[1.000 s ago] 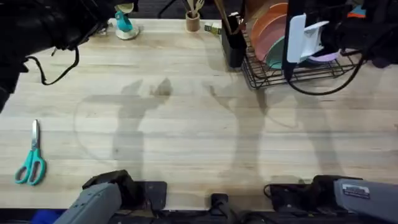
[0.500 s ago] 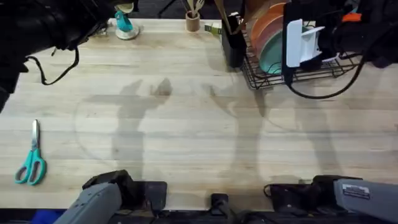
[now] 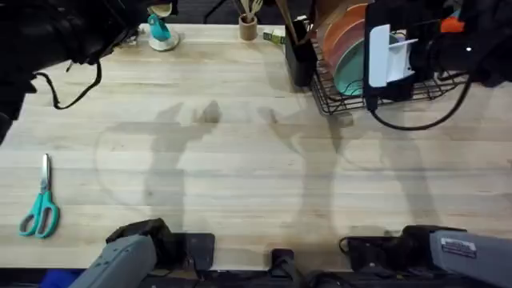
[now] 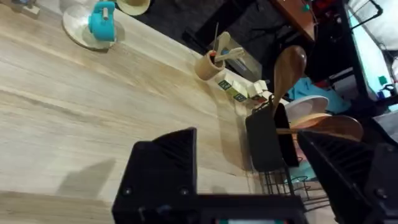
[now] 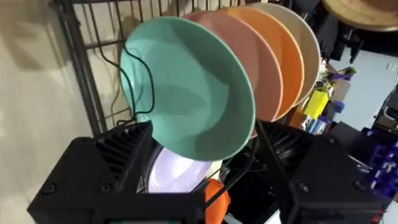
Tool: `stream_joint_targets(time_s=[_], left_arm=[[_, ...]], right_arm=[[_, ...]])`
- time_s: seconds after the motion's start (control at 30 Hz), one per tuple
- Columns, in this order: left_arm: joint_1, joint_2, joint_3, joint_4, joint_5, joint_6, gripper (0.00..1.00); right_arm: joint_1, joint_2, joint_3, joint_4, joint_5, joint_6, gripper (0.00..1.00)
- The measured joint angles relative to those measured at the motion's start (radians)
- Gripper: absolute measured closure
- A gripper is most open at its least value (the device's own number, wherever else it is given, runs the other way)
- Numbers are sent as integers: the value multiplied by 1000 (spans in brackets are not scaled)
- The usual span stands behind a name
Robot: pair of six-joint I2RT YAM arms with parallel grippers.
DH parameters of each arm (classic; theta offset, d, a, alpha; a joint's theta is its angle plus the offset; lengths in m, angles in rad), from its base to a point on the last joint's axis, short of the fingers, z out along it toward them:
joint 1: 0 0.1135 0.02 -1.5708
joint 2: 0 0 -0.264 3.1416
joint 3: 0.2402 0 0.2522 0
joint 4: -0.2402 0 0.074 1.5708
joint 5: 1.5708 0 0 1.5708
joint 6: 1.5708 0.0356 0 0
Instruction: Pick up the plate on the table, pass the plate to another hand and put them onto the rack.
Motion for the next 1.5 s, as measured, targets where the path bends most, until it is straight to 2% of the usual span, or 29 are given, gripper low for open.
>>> stream_joint_targets(time_s=[0.23,0.43,0.7,0.93,1.13,1.3,1.5], left_arm=[[0,0,0,1,-12,7,6],[0,0,0,1,-18,90,6],[0,0,0,1,-19,246,5],[0,0,0,-7,-51,418,5],[-5,-1,0,-40,-81,593,5],[-35,-29,0,-79,-115,713,5],[-43,-72,0,-108,-137,768,6]], right_arm=[[0,-110,0,-30,3,84,8],[0,-205,0,-31,10,230,8],[0,-322,0,-81,44,659,8],[0,-368,0,-103,44,1147,8],[0,-412,0,-113,44,1541,8],[0,-430,0,-154,43,1749,8],[0,-430,0,-174,43,1855,7]])
